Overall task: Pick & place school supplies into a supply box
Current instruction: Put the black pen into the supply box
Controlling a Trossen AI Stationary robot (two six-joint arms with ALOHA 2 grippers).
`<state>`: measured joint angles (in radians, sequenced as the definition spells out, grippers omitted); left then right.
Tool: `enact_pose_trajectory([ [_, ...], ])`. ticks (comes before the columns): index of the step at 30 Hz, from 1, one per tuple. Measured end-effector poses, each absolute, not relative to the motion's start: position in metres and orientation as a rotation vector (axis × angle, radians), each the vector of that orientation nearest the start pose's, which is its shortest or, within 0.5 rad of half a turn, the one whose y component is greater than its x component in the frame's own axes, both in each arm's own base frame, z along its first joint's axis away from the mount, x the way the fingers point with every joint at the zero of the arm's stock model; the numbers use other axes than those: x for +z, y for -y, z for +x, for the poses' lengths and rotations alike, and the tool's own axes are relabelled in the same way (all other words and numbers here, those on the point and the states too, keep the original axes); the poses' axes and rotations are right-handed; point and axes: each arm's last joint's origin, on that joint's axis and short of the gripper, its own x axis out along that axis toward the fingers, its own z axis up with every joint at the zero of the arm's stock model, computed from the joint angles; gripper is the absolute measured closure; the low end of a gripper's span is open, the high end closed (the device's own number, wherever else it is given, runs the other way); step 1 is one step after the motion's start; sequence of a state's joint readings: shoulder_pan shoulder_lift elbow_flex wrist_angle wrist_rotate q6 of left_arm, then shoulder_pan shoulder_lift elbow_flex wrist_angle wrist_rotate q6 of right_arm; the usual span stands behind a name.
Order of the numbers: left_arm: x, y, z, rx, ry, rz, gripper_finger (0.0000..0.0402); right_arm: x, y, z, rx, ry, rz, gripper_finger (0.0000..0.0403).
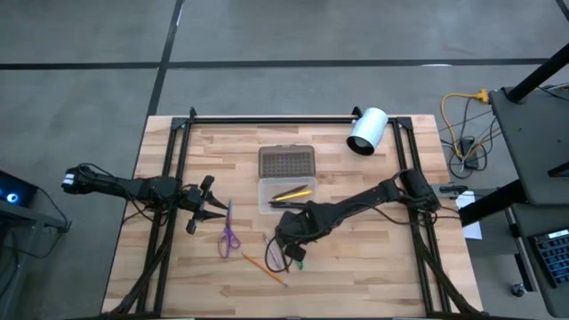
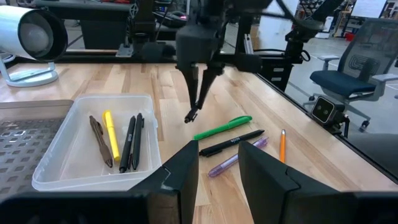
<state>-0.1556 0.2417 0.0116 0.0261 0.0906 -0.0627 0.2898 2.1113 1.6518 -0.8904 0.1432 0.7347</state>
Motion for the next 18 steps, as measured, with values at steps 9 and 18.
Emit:
enact_pose_trajectory([
  [9,0.15,0.02,0.109,-0.239,-0.212,-0.055,0.0303,0.208,-0.104,0.42,-0.295,-1.201,0.056,0.039],
  [18,0.15,0.02,0.109,-0.239,-0.212,-0.056,0.0303,0.216,-0.086,0.425,-0.279,-1.188,-0.156,0.039],
])
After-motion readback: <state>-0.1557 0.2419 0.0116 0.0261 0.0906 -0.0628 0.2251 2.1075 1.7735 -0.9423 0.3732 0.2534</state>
